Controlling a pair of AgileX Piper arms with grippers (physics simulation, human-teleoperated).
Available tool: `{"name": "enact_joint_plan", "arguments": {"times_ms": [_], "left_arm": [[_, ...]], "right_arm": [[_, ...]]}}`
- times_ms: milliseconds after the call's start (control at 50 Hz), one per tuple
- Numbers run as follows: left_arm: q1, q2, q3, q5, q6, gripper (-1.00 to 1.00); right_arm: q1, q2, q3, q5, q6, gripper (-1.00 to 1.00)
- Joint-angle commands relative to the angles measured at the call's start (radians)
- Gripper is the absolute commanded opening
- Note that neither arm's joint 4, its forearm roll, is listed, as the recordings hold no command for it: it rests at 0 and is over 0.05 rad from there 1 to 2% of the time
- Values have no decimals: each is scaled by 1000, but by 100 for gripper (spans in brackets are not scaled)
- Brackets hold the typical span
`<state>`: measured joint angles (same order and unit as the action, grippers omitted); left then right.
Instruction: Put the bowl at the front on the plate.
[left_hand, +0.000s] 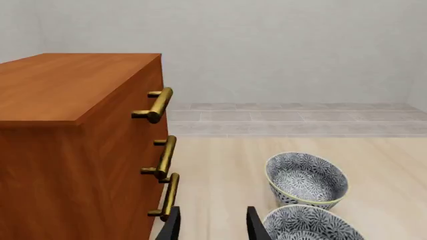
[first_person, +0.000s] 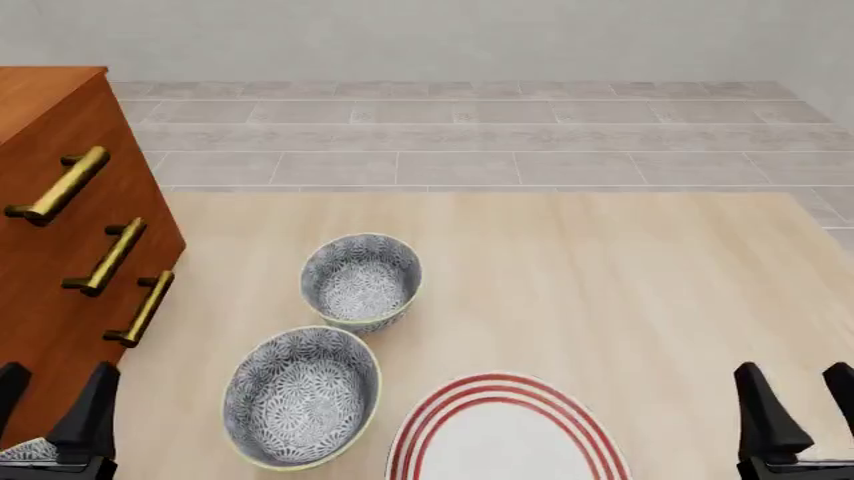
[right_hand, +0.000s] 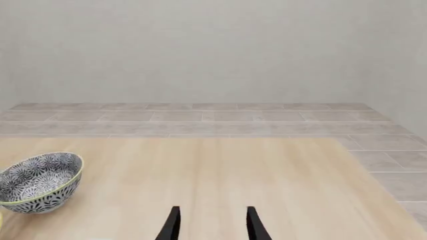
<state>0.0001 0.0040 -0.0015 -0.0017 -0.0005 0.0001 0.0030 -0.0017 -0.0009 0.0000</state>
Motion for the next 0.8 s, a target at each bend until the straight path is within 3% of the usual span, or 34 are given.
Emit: {"name": "enact_joint_plan", "arguments": {"times_ms": [20, 520, 540, 560, 620, 640, 740, 800], "left_arm": [[0, 4, -2, -1, 0, 100], [4, 7, -1, -4, -1, 100], [32, 99, 0, -47, -60, 100], [36, 140, -7, -61, -50, 100], [18, 65, -98, 70, -34, 100], [-2, 100, -130, 104, 2, 100], [10, 188, -223, 194, -2, 100], [22, 225, -296, 279, -40, 100]], "right_arm": [[0, 4, -4, 2, 0, 100], [0, 6, -4, -1, 0, 100], [0, 6, -4, -1, 0, 100], [0, 6, -4, -1, 0, 100], [0, 6, -4, -1, 0, 100], [0, 6, -4, -1, 0, 100], [0, 6, -4, -1, 0, 100], [0, 6, -4, -1, 0, 100]]}}
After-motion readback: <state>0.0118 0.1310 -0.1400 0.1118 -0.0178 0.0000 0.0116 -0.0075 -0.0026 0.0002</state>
